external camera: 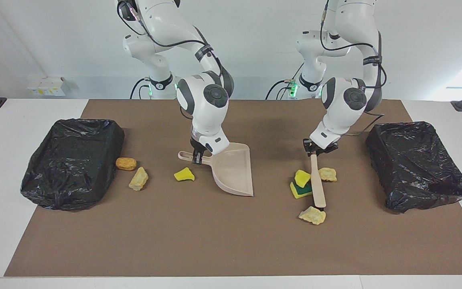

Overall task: Sweep and dump trash in bin
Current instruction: 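Sweep the sponges into the dustpan with the left gripper's brush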

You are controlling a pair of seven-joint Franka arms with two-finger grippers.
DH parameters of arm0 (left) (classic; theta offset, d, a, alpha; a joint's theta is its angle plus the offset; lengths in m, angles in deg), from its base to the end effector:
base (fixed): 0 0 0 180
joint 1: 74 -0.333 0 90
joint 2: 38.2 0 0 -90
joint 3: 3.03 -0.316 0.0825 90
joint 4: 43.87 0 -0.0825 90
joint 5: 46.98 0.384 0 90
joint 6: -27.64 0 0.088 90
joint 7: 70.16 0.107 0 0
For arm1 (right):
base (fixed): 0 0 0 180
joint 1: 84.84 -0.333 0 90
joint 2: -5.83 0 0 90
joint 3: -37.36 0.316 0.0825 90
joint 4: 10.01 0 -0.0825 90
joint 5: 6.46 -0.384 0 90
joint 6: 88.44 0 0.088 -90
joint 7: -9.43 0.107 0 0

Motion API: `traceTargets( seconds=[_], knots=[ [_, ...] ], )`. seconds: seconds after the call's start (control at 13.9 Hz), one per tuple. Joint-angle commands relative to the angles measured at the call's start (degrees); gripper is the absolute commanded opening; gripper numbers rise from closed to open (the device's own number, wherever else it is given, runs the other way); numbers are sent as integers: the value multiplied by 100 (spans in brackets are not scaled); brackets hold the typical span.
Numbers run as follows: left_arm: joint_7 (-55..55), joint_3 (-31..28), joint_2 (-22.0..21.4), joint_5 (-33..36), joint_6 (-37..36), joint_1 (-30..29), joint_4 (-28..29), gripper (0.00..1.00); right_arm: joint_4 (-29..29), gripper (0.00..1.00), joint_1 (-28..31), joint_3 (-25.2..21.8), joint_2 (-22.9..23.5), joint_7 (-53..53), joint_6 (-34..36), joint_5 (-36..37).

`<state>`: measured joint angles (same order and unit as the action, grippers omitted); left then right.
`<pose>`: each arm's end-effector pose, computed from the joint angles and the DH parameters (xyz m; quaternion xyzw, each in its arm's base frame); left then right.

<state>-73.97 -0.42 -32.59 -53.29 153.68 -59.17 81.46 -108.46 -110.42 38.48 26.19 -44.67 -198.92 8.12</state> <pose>0.5101 -0.1641 0.3362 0.9945 -0.0843 -0.0503 0.0367 0.5766 0.2693 0.3711 0.7196 0.6815 -0.0964 0.0917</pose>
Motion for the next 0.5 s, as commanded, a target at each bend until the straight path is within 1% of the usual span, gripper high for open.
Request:
traceTargets(
  seconds=[0.0,0.22,0.36,0.43],
  knots=[
    [-529,-77,-68,-263,-333,747,-61,0,-123,0,18,46,-40,215,-202,27],
    [-1330,-77,-138,-764,-378,1337,-61,0,-140,0,9,55,-41,268,-202,18],
    [-2058,-77,-191,-1159,-282,1810,-61,0,-158,0,-17,55,-49,312,-202,18],
    [-2427,-77,-191,-1231,-229,2048,-78,0,-158,0,-26,55,-41,312,-211,18]
  ],
)
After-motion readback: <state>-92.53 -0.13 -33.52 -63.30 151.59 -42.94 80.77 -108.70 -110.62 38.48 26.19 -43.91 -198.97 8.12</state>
